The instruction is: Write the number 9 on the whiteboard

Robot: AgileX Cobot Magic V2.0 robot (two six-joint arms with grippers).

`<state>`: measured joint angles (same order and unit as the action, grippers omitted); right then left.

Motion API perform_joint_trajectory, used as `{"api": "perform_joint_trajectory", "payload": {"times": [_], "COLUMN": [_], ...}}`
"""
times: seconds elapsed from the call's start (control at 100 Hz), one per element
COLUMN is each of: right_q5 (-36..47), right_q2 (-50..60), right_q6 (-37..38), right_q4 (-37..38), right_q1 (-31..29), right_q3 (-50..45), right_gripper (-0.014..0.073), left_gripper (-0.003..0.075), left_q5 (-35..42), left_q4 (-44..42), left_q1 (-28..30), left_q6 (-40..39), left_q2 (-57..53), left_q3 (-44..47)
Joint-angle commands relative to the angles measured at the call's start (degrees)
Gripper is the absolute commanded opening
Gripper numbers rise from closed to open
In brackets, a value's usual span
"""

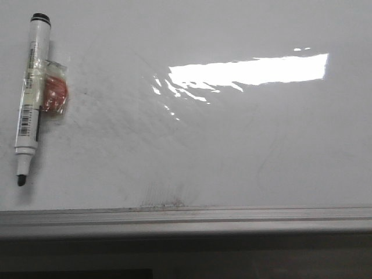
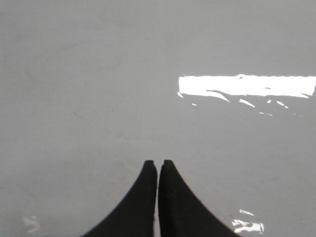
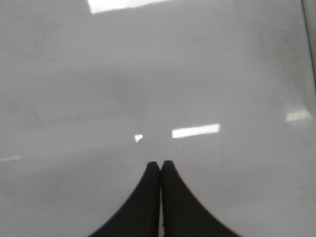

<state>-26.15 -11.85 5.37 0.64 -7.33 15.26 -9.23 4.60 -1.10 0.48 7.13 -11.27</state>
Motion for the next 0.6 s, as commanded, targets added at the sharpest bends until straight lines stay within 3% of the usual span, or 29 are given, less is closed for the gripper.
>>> {"api": "perform_joint_trajectory", "payload": {"times": [0.0, 0.18, 0.29, 0.4, 0.59], "right_q5": [3.3, 3.5, 3.5, 3.5, 3.5], "right_q2": [-1.7, -1.7, -1.7, -1.7, -1.7], "right_q6": [-0.1, -0.1, -0.1, -0.1, -0.1], "right_q4": [-0.2, -0.2, -0.2, -0.2, -0.2], "right_q1": [0.8, 0.8, 0.8, 0.8, 0.8], "right_q3": [2.4, 2.4, 2.4, 2.4, 2.4], "right_gripper": [-0.0063, -0.0063, -0.0063, -0.0063, -0.0063], "left_gripper": [0.0044, 0.0338, 0.0358, 0.0358, 0.0358], "left_q5": [3.5, 8.7, 11.9, 8.5, 10.2], "left_q4": [0.7, 1.3, 4.4, 3.7, 3.7], "left_q1": [0.0, -0.1, -0.2, -2.6, -16.5], "left_q6": [-0.5, -0.5, -0.5, 0.0, 0.0], "left_q2": [3.0, 5.5, 6.3, 8.1, 12.5], "left_q3": [-2.4, -2.3, -2.3, -3.0, -3.1]}}
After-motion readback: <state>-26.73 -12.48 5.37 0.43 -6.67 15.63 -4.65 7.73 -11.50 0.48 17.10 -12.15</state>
